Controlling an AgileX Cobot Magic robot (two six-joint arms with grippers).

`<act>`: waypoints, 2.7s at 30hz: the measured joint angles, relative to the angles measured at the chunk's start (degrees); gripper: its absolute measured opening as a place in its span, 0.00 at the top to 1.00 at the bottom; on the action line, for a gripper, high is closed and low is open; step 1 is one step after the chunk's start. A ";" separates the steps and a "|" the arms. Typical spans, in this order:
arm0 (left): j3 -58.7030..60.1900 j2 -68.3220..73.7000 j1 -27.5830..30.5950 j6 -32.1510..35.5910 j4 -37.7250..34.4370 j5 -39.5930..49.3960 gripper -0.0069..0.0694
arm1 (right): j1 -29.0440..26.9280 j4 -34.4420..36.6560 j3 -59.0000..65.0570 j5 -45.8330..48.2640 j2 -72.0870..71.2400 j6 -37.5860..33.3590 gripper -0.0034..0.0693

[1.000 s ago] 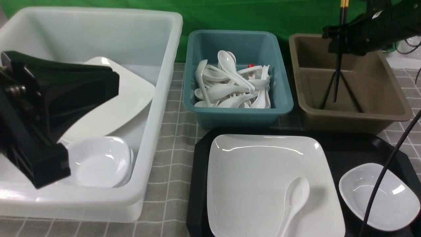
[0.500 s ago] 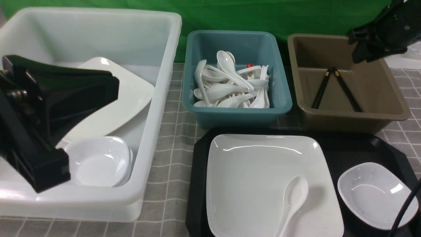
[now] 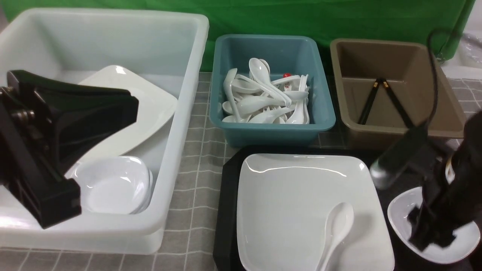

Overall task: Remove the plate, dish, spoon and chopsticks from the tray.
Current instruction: Use the right arm to grab a small plate from the dinner plate, then use the right arm to put the small plate into the large storage box on the left, then use the left arm to grab a soup spoon from the plate

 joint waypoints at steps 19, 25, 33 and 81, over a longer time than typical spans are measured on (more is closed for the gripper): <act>0.00 0.00 0.00 0.00 -0.40 0.70 0.88 | -1.87 -3.22 4.45 -9.66 9.87 -1.18 0.59; 0.00 0.00 0.00 0.00 0.21 1.49 0.88 | 3.10 -2.81 -3.99 5.50 6.18 1.34 0.84; 0.00 -2.93 0.00 -9.34 12.15 2.25 0.88 | 18.39 -0.44 -26.49 15.34 -1.67 8.14 0.87; -0.54 -17.10 0.00 -34.06 34.81 17.40 0.88 | 39.04 0.45 -82.96 21.41 32.82 0.92 0.55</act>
